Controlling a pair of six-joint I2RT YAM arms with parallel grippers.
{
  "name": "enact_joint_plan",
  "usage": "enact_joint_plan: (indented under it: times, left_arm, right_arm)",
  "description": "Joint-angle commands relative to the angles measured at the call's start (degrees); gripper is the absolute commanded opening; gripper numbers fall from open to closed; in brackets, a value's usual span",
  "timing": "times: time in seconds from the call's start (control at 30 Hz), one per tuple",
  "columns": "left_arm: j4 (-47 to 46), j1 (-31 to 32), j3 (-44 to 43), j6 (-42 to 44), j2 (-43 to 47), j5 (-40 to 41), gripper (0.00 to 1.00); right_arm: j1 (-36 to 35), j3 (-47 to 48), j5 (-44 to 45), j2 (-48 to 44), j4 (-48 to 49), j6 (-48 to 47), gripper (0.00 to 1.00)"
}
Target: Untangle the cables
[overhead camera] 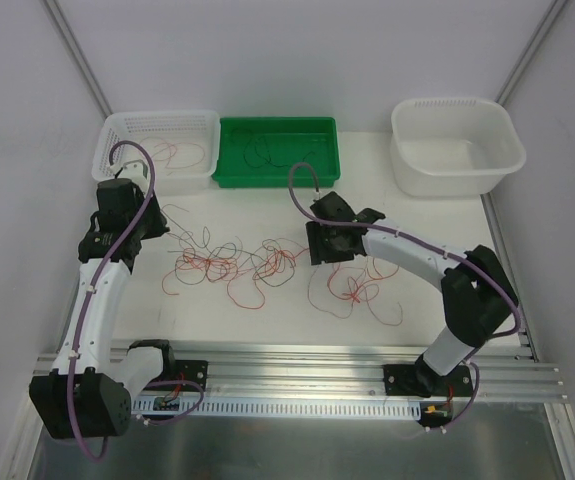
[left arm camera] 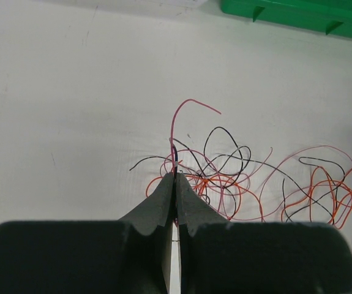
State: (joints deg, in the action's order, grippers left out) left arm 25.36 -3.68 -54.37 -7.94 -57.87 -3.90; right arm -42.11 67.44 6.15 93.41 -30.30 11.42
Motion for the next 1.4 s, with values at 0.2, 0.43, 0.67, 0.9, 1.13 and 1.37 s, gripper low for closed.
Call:
enact_joint_plan:
  times: [0.2, 0.43, 0.67, 0.9, 1.13, 1.37]
  left_arm:
    - [-1.7, 0.6, 0.2, -0.5, -0.1, -1.7, 0.00]
    - [-1.7, 0.6, 0.2, -0.6, -0.3, -1.9, 0.00]
    - [-1.7, 0.5, 0.3, -0.4, -0.7, -0.5, 0.00]
    - [-1.5, 0.5, 0.5, 0.1, -1.2, 1.2, 0.00]
    - [-0.8, 0.5, 0.2, 0.1, -3.4, -0.8, 0.00]
    - [0.4, 2.7, -0.4, -0.1, -7.7, -4.3, 0.00]
  right_arm:
    - [-1.9, -0.9, 0.4, 8.4, 6.8, 9.9, 0.56]
    - [-3.1, -1.8, 2.3, 11.4, 8.3, 10.6, 0.46]
    - [-3.4, 2.0, 9.9, 5.7, 1.5, 5.6, 0.01]
    - [1.6, 21.9, 23.3, -12.3, -15.3, -9.6, 0.01]
    - [4.7, 42.9, 25.1, -22.4, -11.5, -23.9, 0.01]
    - [4.7, 40.8, 19.5, -28.3, 3.4, -25.7, 0.01]
